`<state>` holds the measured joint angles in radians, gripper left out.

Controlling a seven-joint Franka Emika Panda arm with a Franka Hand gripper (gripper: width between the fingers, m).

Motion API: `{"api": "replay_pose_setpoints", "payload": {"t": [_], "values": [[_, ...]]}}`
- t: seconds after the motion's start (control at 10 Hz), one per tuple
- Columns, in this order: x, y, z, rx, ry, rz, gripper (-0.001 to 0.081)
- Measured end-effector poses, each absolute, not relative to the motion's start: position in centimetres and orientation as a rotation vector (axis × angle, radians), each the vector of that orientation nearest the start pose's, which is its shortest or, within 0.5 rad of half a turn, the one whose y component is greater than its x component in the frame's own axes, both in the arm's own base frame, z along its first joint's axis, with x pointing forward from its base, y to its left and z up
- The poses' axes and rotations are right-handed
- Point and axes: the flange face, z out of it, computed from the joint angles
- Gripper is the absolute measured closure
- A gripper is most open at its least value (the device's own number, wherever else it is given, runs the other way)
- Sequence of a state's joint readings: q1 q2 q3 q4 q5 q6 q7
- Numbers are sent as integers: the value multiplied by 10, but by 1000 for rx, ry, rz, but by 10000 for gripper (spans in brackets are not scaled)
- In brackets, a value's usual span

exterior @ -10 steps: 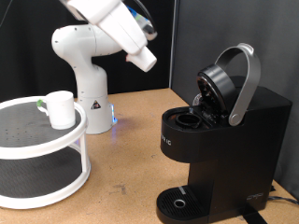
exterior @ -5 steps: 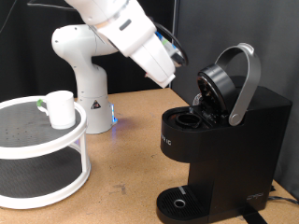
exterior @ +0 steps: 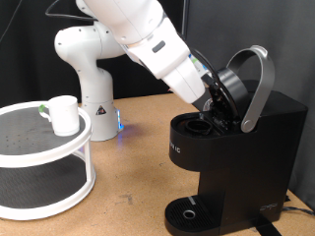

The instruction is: Make a cup of coffee with the keurig machine

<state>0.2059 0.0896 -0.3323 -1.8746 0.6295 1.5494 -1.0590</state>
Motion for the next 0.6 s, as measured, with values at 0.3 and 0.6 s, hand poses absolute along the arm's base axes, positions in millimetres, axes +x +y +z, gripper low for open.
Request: {"api": "replay_pose_setpoints", "payload": {"t": [0.3,0.6], "values": [[549,9,445,-2233,-953,23,778],[554,17,434,-2244,-952,30,778]]}}
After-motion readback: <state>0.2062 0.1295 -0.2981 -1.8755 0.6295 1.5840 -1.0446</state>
